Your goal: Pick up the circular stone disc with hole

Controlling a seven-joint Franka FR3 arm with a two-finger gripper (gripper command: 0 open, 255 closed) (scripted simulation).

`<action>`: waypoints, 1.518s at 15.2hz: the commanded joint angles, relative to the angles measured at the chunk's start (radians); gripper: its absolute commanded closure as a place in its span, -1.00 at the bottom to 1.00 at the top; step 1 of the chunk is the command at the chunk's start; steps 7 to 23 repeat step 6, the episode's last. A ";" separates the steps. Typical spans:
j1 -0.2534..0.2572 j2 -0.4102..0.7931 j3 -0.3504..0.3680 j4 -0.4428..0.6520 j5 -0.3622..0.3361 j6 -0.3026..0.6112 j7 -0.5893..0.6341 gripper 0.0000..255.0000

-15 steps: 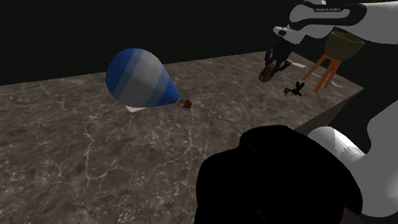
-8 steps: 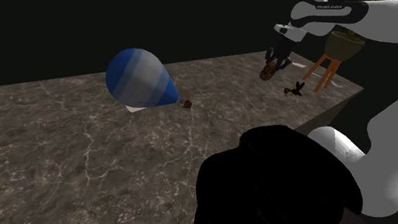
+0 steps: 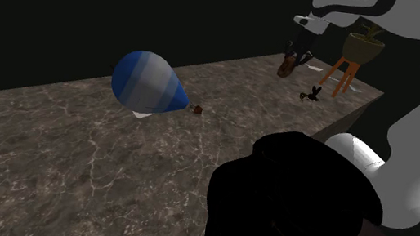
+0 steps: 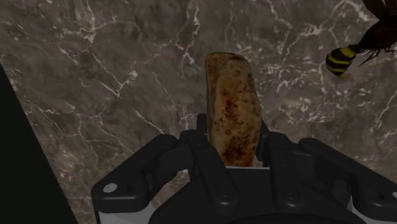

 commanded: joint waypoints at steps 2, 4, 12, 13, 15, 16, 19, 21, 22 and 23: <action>0.003 0.005 0.005 0.043 0.006 -0.043 0.001 1.00; 0.009 0.007 0.005 0.071 0.009 -0.069 0.002 1.00; 0.009 0.007 0.005 0.073 0.009 -0.071 0.002 1.00; 0.009 0.007 0.005 0.073 0.009 -0.071 0.002 1.00; 0.009 0.007 0.005 0.073 0.009 -0.071 0.002 1.00; 0.009 0.007 0.005 0.073 0.009 -0.071 0.002 1.00; 0.009 0.007 0.005 0.073 0.009 -0.071 0.002 1.00; 0.009 0.007 0.005 0.073 0.009 -0.071 0.002 1.00; 0.009 0.007 0.005 0.073 0.009 -0.071 0.002 1.00; 0.009 0.007 0.005 0.073 0.009 -0.071 0.002 1.00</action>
